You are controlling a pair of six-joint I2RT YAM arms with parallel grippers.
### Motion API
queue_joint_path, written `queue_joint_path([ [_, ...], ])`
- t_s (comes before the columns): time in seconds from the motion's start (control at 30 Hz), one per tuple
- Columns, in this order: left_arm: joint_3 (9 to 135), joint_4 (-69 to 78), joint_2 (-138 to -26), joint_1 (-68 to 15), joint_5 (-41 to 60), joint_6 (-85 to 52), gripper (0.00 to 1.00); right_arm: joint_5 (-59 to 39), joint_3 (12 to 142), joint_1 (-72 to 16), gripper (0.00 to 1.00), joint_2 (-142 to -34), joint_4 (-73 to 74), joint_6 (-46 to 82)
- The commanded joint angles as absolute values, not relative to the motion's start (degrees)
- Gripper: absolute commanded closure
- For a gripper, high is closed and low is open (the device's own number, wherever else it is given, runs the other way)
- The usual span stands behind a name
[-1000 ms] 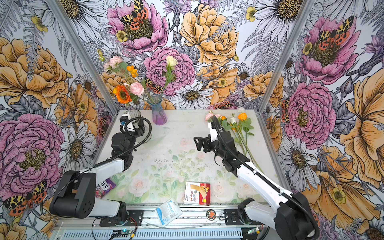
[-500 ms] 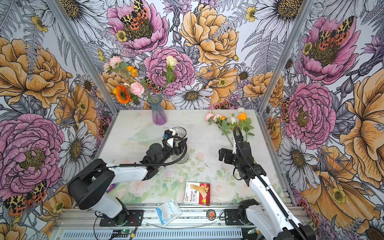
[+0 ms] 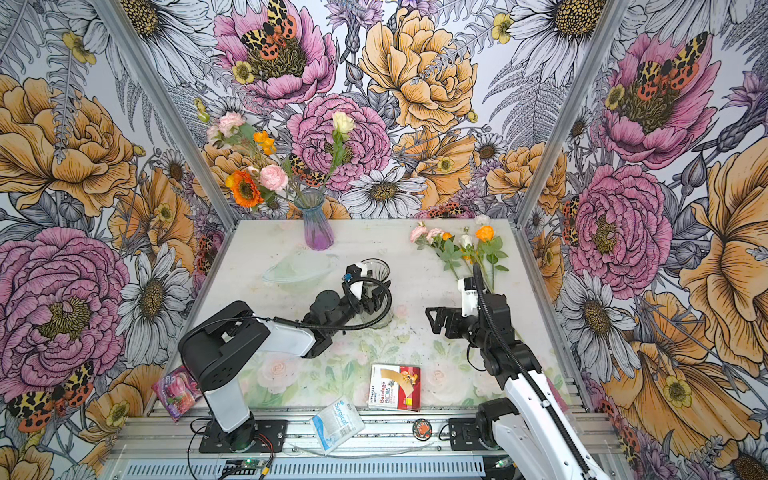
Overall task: Arrange the flowers into the vase
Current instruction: 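Carry the glass vase toward table center with left gripper while right moves to flowers, then set the clear glass vase down near the table center with the left gripper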
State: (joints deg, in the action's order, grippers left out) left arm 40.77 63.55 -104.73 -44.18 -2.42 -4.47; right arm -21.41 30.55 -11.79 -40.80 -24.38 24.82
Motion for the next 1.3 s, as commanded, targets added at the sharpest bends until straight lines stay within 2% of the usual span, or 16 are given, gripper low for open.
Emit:
queue_joint_path([
  [0.0, 45.7, 75.8, -107.0, -43.3, 2.0, -6.7, 0.64, -23.9, 30.3, -12.9, 0.0, -39.5, -23.6, 24.6],
  [0.17, 47.9, 72.8, -108.6, -43.6, 3.3, -6.3, 0.63, -23.4, 30.7, -13.2, 0.01, -39.9, -23.5, 24.4],
  [0.37, 46.1, 72.2, -108.0, -43.9, 9.6, -3.4, 0.51, -23.5, 30.6, -13.3, 0.01, -39.7, -23.4, 24.4],
  [0.53, 45.0, 65.1, -104.9, -44.1, 12.6, 3.6, 0.51, -23.5, 30.6, -13.3, 0.0, -39.7, -23.2, 24.3],
  [0.67, 43.2, 63.0, -102.1, -43.9, 11.4, 10.2, 0.48, -23.2, 30.6, -13.4, 0.0, -40.0, -22.8, 24.5],
  [0.83, 41.3, 68.2, -103.7, -41.3, 12.6, 6.5, 0.46, -23.2, 30.9, -13.4, 0.0, -40.9, -22.4, 24.7],
  [0.87, 41.0, 69.3, -103.8, -41.2, 12.5, 5.9, 0.45, -23.1, 31.0, -13.4, 0.01, -40.9, -22.3, 24.8],
  [1.03, 39.3, 76.4, -108.5, -41.1, 12.5, 3.6, 0.22, -23.1, 31.2, -13.8, 0.01, -41.0, -22.4, 25.2],
  [1.27, 38.9, 77.9, -109.3, -41.0, 13.7, 3.4, 0.02, -22.9, 31.2, -14.0, 0.01, -41.1, -22.2, 25.5],
])
